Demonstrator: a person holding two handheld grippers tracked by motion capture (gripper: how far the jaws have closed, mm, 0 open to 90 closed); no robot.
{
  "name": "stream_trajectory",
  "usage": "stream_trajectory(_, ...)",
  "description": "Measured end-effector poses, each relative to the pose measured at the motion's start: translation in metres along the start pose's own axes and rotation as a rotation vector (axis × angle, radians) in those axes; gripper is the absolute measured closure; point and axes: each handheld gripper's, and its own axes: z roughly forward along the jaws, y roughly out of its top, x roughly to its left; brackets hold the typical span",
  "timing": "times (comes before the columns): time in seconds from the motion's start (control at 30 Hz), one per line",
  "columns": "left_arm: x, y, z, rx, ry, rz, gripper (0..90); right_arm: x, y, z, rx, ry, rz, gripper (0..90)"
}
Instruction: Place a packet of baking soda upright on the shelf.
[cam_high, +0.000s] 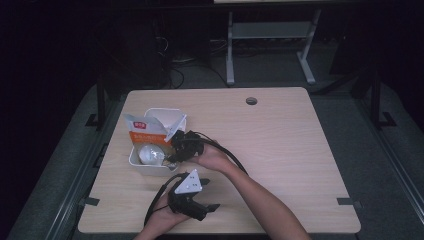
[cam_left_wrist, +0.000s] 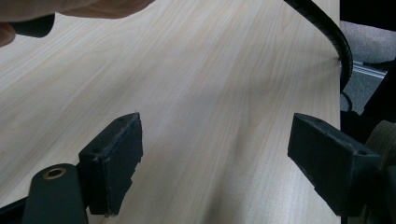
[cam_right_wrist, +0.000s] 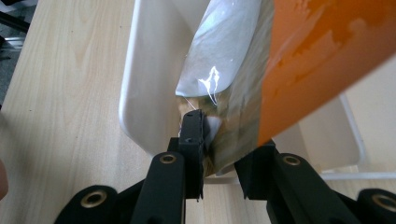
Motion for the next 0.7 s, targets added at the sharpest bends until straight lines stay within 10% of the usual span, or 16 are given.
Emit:
stream_trajectory(0.4, 0.0, 0.0, 0.001, 0.004, -0.001, -0.002, 17.6, 0.009, -0.002, 0.012, 0.062, -0.084, -0.068, 77.2)
stream_trajectory(0.7, 0.001, 0.0, -0.001, -0.003, -0.001, -0.005, 17.6, 0.001, -0.008, 0.013, -0.001, -0.006, 0.004, 68.3)
